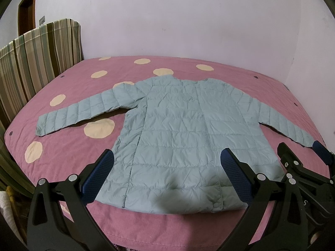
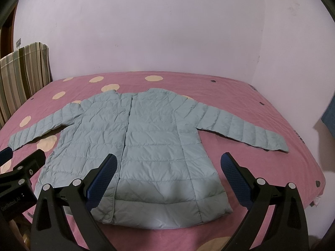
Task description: Fold large clothes
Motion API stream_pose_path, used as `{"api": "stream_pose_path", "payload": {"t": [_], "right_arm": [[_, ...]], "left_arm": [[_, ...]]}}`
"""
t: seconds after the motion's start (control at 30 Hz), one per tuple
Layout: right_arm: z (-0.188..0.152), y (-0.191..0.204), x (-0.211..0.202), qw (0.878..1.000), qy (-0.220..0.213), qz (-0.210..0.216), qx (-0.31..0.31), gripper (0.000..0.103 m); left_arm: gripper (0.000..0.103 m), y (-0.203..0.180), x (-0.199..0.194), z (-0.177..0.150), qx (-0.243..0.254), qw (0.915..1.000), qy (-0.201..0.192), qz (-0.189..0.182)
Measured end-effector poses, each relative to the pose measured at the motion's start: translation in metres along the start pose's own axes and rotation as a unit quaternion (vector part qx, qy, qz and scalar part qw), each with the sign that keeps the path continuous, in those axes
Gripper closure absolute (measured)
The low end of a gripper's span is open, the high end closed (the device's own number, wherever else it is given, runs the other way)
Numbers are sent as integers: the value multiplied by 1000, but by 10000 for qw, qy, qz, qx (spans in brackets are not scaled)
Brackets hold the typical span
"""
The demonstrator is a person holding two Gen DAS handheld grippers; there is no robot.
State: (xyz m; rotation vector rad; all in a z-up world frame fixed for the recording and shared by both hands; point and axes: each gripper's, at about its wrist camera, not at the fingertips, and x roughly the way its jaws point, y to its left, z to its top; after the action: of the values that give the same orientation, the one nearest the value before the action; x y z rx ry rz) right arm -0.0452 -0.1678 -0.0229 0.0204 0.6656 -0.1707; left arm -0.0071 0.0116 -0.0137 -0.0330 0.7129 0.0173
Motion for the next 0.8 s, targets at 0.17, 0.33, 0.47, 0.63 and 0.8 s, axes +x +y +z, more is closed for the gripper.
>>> {"api": "stream_pose_path", "payload": {"t": [0.17, 0.33, 0.47, 0.63, 0.8], "right_arm": [[10, -2, 0, 10000, 28, 4, 16, 5], [4, -8, 18, 9998, 102, 19, 139, 5], [1, -28, 42, 9979, 306, 182, 535, 5], [-4, -78, 79, 9895, 589, 184, 1304, 5], [-12, -149, 113, 9724, 708, 1, 2223, 6]], "left_arm": [[2, 1, 5, -10, -26, 10000, 62, 28], [2, 12, 24, -12, -175, 9996, 202, 127], [2, 33, 53, -2, -454, 9977, 414, 300], [2, 72, 95, -4, -863, 9912, 759, 651], [2, 124, 137, -7, -1485, 9769, 1021, 1150]]}}
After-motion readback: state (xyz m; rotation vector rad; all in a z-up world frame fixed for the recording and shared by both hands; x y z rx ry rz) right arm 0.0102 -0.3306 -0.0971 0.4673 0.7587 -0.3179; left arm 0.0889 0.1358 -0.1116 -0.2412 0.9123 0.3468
